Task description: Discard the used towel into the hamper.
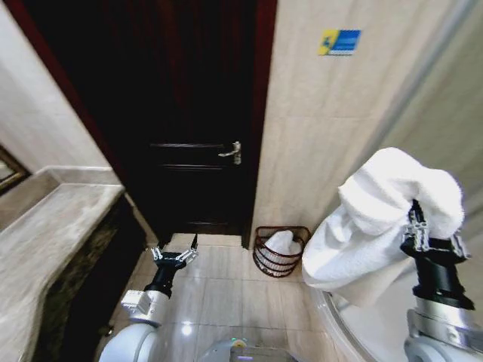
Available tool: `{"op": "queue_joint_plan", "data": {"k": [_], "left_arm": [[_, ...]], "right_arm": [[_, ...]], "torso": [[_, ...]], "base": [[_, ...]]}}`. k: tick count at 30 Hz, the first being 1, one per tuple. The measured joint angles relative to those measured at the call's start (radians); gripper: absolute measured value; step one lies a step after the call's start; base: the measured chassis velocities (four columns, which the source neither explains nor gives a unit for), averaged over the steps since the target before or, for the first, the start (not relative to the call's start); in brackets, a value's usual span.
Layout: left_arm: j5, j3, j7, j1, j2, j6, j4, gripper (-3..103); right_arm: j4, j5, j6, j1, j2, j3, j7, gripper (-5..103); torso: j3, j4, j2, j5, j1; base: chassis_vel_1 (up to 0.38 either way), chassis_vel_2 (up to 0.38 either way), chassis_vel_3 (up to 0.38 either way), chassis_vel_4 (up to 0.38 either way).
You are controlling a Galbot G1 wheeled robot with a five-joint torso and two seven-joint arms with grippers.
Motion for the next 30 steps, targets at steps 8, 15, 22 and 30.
{"op": "queue_joint_plan", "data": {"k": [8,15,22,30], "left_arm": [[0.000,0.000,0.000,0.000,0.000,0.000,0.000,100],[0.000,0.000,0.000,0.000,0.000,0.000,0.000,100],[0.000,0.000,0.000,0.000,0.000,0.000,0.000,100],[0.000,0.000,0.000,0.000,0.000,0.000,0.000,100]], "right_arm": [[0.003,0.032,-0.034,0.023,-0.023,-0.023,0.019,20],[0.011,0.094,-0.064,0.048,-0.041,-0.042,0.008,20],[0.006,0.147,-0.128,0.094,-0.076,-0.071,0.025,20],[-0.045,0.143,-0.134,0.177,-0.130,-0.073,0.032,20]], "torso": [[0.000,-0.0006,0.000,0.0004,0.000],[0.000,-0.0004,0.000,0.0001,0.000],[0.000,-0.0004,0.000,0.0002,0.000],[0.000,-0.0001,0.000,0.0003,0.000]], "base": [[0.032,0.029,0.026,0.034],[0.000,0.000,0.000,0.000],[0.000,0.000,0.000,0.000],[0.000,0.000,0.000,0.000]]}}
